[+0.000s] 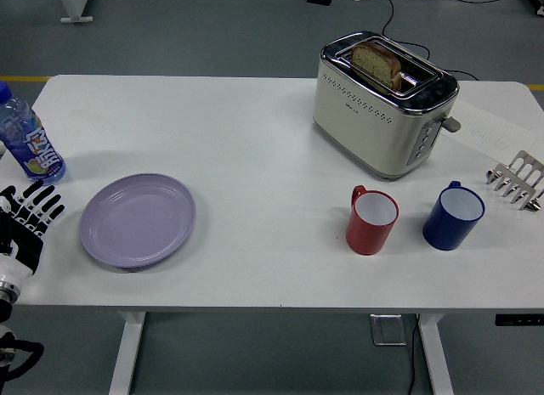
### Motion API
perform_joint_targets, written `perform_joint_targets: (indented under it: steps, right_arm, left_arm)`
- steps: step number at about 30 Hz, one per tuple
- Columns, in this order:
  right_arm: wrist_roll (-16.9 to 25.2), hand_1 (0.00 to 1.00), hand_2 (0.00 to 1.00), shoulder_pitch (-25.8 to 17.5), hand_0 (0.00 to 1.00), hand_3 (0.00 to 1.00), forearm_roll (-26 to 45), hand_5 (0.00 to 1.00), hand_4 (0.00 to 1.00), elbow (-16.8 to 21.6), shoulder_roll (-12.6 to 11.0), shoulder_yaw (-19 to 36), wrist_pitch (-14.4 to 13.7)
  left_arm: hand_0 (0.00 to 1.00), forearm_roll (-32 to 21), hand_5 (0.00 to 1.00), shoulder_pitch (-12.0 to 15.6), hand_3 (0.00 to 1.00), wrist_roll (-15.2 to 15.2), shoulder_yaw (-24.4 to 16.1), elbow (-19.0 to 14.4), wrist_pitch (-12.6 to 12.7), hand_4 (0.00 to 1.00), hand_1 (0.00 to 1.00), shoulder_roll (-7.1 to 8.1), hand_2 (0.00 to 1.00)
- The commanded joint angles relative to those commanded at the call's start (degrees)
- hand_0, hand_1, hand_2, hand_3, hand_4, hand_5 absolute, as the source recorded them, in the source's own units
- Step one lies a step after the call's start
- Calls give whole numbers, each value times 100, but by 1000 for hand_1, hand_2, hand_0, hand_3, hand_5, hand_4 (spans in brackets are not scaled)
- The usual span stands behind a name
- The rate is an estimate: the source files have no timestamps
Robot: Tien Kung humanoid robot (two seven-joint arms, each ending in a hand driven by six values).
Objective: Push plate across desktop
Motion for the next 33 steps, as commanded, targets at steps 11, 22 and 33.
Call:
perform_joint_targets:
  steps: [11,22,33]
  right_arm:
    - [-26,551,651,1,601,631,-74,562,376,6,0,13,3]
    - [-23,550,649,23,600,630,-81,561,376,7,0,-2,-3]
    - [-46,550,648,23,600,629,-151,560,377,13,0,18,-5]
  left_arm:
    - [774,-53,998,-65,718,-69,124,49,-19,557,772,-174,740]
    - [772,-109,998,-129,714,-111,267,102,-33,559,768,-395,735]
    - [771,-122,998,-161,712,-145,398,149,-30,559,767,-558,734]
